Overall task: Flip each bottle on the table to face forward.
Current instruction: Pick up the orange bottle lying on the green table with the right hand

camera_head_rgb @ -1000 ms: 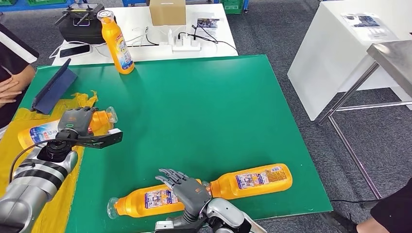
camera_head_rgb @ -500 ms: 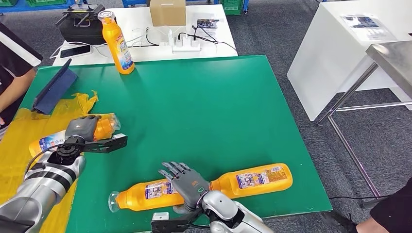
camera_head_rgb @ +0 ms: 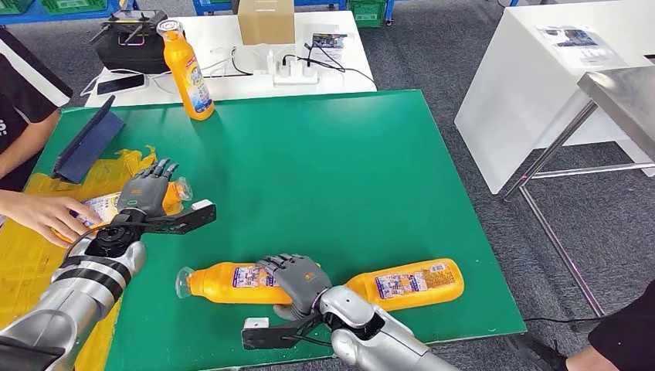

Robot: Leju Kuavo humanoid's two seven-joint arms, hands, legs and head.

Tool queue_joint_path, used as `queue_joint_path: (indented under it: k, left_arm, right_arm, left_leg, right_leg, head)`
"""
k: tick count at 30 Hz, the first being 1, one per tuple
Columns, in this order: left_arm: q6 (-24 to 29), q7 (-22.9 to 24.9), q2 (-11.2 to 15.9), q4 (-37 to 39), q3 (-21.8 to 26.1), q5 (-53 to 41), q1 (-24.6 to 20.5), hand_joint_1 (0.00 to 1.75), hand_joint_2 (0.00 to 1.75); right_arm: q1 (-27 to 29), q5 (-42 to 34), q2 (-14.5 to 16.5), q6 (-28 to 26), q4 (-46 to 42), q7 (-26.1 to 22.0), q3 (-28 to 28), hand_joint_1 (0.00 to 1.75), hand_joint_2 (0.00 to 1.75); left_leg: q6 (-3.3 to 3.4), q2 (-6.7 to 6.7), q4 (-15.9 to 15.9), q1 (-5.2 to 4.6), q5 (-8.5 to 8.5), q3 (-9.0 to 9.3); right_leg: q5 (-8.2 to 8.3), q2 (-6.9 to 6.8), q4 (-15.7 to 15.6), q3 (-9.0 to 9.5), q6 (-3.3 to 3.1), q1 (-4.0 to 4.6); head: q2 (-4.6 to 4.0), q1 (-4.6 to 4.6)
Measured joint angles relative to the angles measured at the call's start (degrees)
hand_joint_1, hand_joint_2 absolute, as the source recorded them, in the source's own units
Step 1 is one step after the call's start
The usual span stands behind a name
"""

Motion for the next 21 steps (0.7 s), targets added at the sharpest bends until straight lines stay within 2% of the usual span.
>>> queue_joint_path:
  k: [4,8,10,14,18,21]
  left_arm:
    - [2.0,-4.68,-1.23,-6.97,1.03,8.94,1.83,0.0,0.0]
    - [1.55,-7.88,-1.61,-18.31,1.76,19.77,6.31,0.0,0.0]
    - [1.19,-8.44,-1.64,-23.06,2.17,22.27,8.15,0.0,0.0]
    - [1.45,-10.37,-1.62,-29.71,3.16,26.27,10.81,0.0,1.75]
    - [1.27,-13.81,-1.62,-37.25,5.02,35.92,14.26,0.0,1.75]
    - [-0.31,-14.61,-1.62,-42.72,6.4,41.4,17.26,0.0,1.75]
  right_arm:
    - [-0.31,-3.14,-0.35,0.21,2.12,-1.32,-2.01,1.75,1.75]
    - [-0.12,-3.58,-0.77,-0.75,2.78,-0.96,-3.79,1.75,1.75]
    - [-0.03,-3.59,-0.99,-0.88,2.82,-0.81,-4.51,1.75,1.75]
    - [0.07,-3.69,-1.35,-0.93,2.82,-0.45,-5.7,1.75,1.75]
    - [0.46,-4.18,-1.74,-2.07,2.8,-0.02,-7.46,1.75,1.75]
    - [1.68,-4.84,-1.86,-5.94,2.29,-0.03,-9.5,1.75,1.75]
  left_leg:
    - [0.01,-0.02,0.0,-0.02,-0.01,0.17]
    - [0.01,-0.04,0.0,-0.04,-0.02,0.24]
    - [0.02,-0.07,0.0,-0.04,-0.01,0.24]
    - [0.03,-0.09,0.0,-0.03,0.01,0.25]
    - [0.04,-0.1,0.0,-0.04,0.02,0.27]
    - [0.05,-0.13,0.0,-0.07,0.01,0.26]
  right_leg:
    - [0.02,0.0,-0.01,0.23,0.04,0.0]
    - [-0.02,0.0,-0.03,0.29,0.02,-0.01]
    - [-0.06,-0.01,-0.03,0.31,0.0,-0.01]
    - [-0.06,-0.01,-0.03,0.34,0.0,-0.01]
    - [-0.06,-0.02,-0.05,0.39,0.01,-0.01]
    - [-0.07,-0.02,-0.07,0.44,0.02,-0.01]
  head:
    - [0.0,0.0]
    - [0.0,0.0]
    - [0.0,0.0]
    - [0.0,0.0]
    - [0.0,0.01]
    - [0.0,0.01]
